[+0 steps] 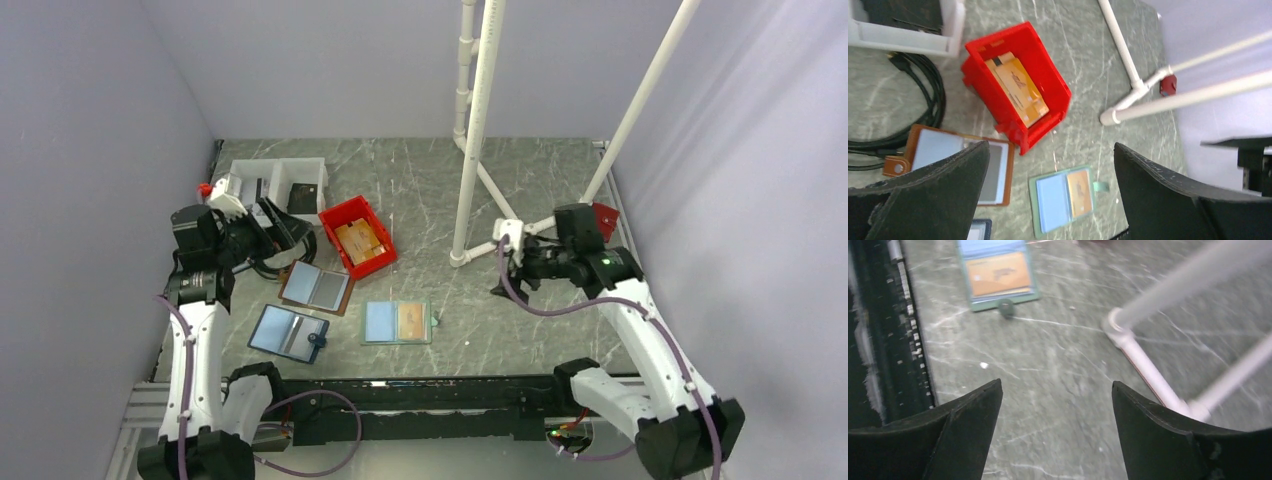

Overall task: Take the credit cards out of the card holder
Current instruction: Reset both arms

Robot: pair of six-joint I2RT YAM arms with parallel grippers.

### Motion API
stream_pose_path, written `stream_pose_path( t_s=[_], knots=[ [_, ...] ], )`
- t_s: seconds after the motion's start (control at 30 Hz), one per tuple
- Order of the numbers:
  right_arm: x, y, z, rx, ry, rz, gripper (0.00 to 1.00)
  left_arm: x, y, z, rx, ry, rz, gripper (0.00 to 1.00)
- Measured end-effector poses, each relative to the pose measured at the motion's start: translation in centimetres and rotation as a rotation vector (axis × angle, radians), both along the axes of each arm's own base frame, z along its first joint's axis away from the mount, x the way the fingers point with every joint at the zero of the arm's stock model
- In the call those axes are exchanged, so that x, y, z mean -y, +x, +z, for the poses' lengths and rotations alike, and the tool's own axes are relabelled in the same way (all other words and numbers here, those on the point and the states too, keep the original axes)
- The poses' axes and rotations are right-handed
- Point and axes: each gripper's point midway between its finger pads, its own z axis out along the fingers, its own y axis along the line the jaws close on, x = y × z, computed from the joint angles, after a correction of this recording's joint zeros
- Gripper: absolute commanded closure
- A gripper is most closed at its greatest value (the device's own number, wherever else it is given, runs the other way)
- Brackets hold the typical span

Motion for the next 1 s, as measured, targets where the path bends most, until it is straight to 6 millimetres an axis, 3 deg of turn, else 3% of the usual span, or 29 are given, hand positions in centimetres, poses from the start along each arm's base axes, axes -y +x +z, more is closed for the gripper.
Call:
stream_pose_path(
  t_s=[0.13, 0.5, 1.0],
  knots=[
    [3.3, 2.2, 1.9, 0.048, 0.074, -0.202, 0.01, 1.5, -1.6, -0.1, 0.002, 0.012, -0.060, 0.01],
    [9.7, 8.0, 4.8, 0.021, 0.293, -0.770, 0.01, 4.3, -4.4, 0.2, 0.104, -0.048, -0.174, 0.00],
    [10.6, 8.5, 5.2, -0.103, 0.424, -0.848, 0.00, 3.8, -3.7, -2.0, 0.064, 0.062, -0.144, 0.01]
  ],
)
